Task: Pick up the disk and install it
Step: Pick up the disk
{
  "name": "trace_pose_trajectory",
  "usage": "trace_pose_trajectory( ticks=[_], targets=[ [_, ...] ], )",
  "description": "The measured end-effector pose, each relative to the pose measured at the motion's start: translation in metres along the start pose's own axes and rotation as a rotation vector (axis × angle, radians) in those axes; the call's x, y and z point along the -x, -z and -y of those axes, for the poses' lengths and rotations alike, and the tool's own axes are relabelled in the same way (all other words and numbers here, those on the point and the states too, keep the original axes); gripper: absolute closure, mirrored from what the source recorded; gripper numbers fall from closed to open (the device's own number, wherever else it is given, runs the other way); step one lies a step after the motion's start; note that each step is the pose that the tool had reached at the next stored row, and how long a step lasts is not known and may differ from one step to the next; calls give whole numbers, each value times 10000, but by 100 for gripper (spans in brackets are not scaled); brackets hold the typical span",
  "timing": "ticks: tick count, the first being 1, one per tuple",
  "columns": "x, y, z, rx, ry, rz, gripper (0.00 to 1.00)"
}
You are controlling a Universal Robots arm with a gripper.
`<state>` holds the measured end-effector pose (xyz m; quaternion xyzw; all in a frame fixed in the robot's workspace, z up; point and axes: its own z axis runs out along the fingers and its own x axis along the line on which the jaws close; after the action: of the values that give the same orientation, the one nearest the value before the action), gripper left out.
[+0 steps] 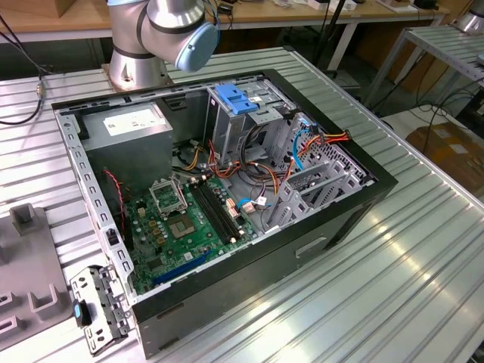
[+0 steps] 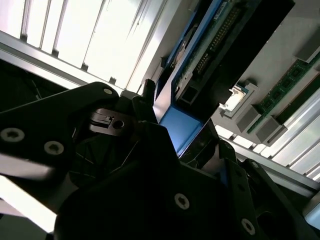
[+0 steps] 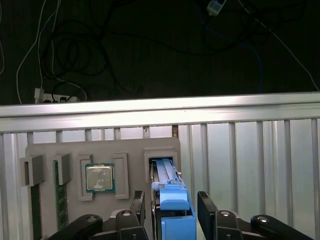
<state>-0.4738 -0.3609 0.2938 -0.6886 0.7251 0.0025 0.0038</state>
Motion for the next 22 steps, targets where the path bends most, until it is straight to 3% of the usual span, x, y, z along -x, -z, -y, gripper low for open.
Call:
trace_pose_trajectory(
  ticks=[1,2,4,5,22],
  targets=[
    [0,0,0,0,-1,0,46],
    [-1,1,0,1,0,0,54],
    [-1,0,0,1,0,-1,54],
    [-1,0,0,0,0,0,61],
    [-1,-1,0,2,175,-5,63]
  ],
)
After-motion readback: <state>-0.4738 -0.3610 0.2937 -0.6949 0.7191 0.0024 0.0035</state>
